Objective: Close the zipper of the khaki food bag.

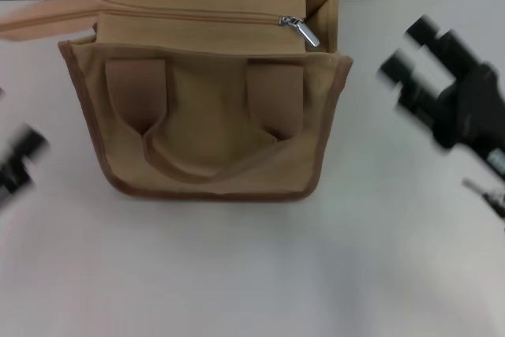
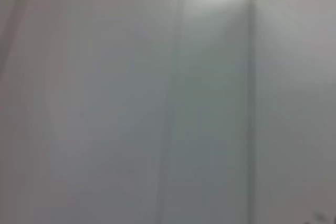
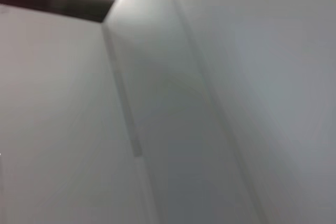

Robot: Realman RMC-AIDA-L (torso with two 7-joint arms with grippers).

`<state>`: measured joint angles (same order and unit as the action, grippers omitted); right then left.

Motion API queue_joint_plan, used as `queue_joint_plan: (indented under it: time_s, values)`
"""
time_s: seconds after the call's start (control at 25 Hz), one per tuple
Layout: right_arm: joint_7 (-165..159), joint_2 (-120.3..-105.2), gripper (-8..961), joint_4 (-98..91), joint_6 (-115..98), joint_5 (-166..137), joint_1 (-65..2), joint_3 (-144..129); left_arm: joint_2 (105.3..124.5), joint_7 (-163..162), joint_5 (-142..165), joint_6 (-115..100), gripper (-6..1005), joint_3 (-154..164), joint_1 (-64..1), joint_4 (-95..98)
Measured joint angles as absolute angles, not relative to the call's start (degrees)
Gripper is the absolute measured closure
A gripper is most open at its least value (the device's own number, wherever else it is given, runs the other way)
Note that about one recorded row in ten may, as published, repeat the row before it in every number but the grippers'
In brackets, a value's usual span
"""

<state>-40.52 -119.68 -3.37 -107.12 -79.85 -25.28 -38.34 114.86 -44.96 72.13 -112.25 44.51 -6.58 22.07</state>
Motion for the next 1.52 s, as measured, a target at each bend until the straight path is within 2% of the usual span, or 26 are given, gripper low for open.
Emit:
queue_joint_plan:
  time_s: [0.12,0.6,1.52]
  values:
    - [-35.01,-119.51,222,-4.94,-110.89,-89.88,-25.89,-38.33,114.29,-44.46,84.84,-111.82,167,44.71,-7.96,24.09]
    - [-33.08,-119.76,222,-2.58,-96.22,-108.52,-33.08,-44.5,115.73,-45.0,104.38,-107.5,166,44.64,-16.06,24.44]
    - [-32.64,-119.88,222,-1.4,-93.0,-107.89,-33.21,-43.94,117.17,-44.49,106.84,-105.53,167,44.36,-16.09,24.52]
